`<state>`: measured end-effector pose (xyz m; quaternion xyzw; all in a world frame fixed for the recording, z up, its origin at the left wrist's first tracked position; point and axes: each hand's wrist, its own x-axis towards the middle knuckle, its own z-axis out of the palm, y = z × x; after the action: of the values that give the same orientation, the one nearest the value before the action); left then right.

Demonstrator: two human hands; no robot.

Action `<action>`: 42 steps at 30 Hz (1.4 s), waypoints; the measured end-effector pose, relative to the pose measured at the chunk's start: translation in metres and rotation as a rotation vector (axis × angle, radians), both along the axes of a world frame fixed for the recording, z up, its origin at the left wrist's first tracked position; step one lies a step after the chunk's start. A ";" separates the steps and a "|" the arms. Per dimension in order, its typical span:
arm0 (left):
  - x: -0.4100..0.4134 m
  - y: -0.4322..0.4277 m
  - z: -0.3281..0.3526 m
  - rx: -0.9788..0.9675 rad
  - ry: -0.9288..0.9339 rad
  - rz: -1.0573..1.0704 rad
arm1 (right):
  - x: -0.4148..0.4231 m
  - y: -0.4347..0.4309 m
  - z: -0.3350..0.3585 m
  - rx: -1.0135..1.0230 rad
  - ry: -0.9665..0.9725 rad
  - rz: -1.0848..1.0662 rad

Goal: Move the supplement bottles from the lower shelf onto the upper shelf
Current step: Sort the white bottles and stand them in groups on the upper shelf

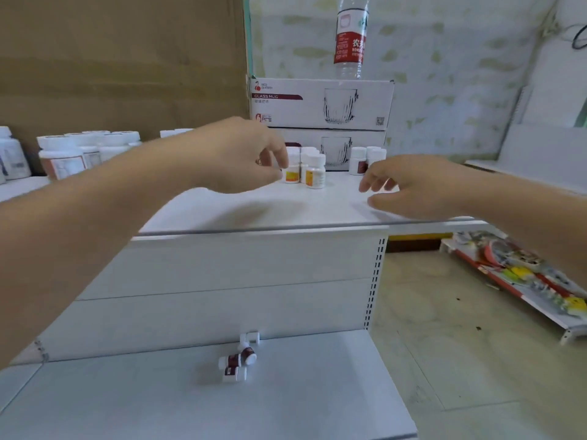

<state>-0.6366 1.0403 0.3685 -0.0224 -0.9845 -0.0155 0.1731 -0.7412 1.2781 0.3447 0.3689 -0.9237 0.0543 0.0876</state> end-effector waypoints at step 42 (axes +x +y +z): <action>-0.067 -0.186 -0.498 0.511 -0.555 0.128 | -0.069 -0.267 -0.473 -0.110 -0.612 -0.133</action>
<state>-0.7032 0.8543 -0.1291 0.0879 -0.9578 -0.2551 -0.0992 -0.8106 1.0112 -0.1280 0.2689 -0.9250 0.2068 -0.1714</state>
